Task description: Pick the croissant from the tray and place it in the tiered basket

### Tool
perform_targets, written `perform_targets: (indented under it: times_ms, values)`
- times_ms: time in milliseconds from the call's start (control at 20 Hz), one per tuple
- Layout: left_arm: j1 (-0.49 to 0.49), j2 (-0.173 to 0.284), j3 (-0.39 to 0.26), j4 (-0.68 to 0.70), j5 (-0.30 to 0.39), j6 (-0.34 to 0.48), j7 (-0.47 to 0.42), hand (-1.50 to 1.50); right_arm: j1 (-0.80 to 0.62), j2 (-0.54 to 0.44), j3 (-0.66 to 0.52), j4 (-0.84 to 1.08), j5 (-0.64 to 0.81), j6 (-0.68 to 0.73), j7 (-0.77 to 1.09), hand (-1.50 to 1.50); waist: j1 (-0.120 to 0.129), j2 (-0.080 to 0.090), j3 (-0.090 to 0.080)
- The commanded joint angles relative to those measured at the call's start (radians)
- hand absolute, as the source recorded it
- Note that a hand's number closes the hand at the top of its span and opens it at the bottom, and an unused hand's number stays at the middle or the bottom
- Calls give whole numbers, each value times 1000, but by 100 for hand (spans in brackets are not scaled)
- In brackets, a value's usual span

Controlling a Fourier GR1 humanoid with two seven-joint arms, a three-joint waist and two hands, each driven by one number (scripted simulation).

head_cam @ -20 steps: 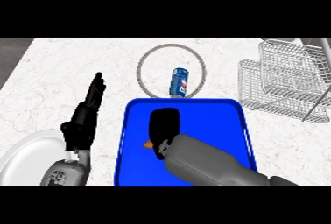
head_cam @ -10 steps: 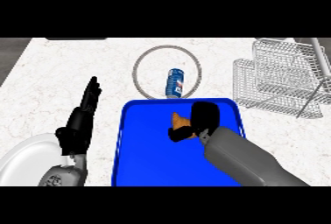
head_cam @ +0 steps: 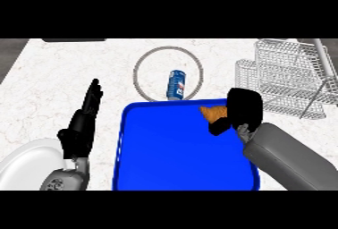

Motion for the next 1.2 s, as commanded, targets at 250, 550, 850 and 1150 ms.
perform_targets:
  times_ms: [250,550,850,1150]
  values:
    - [4,-3,11,15,-4,8,0,0,-104,-170,-198,-366,3,197,264,150,-21,-9,-2]
    - [8,-19,-6,12,-15,14,-21,0,-188,-235,-335,-476,-89,339,325,150,-10,-6,-3]
    - [-5,-2,3,20,-9,-8,-28,0,-220,-218,-505,-497,-186,275,345,150,12,2,-2]
    - [-28,-10,17,73,4,-19,-73,0,-213,-268,-586,-338,-175,276,171,150,27,13,-1]
